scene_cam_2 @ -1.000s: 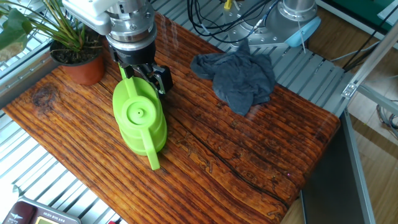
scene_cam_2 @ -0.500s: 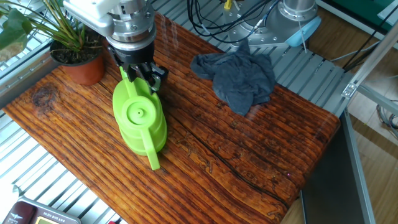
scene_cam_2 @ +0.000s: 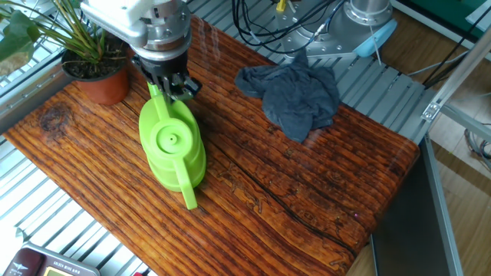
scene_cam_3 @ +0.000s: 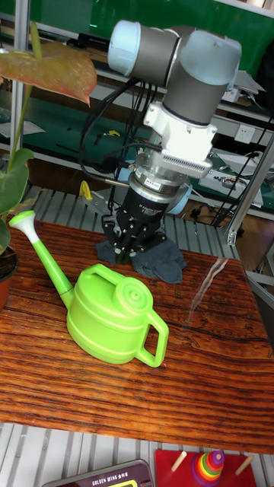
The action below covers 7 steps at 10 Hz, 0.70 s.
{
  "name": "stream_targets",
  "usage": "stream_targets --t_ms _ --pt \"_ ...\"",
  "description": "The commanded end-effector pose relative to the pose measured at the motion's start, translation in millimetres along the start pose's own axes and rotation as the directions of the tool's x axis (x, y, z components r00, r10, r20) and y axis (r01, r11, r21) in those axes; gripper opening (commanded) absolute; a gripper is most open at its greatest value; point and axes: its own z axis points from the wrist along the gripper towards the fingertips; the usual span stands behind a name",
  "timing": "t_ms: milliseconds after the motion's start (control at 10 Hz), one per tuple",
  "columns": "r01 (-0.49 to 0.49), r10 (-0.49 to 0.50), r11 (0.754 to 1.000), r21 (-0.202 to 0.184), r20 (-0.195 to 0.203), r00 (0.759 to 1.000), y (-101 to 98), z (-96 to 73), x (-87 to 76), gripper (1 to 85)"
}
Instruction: Water the plant
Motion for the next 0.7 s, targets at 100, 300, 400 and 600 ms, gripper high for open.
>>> stream_targets --t_ms 100,300,400,600 --pt "0.257 -0.251 0.964 -0.076 0.079 0.965 23.9 -22.0 -13.9 1.0" --pt "0.402 -0.395 0.915 -0.022 0.149 0.907 21.1 -22.3 -34.4 1.0" --pt "0.481 -0.482 0.875 0.053 0.169 0.859 9.7 -22.1 -46.9 1.0" --pt "0.646 -0.668 0.742 0.181 0.112 0.736 -14.2 -22.0 -57.5 1.0"
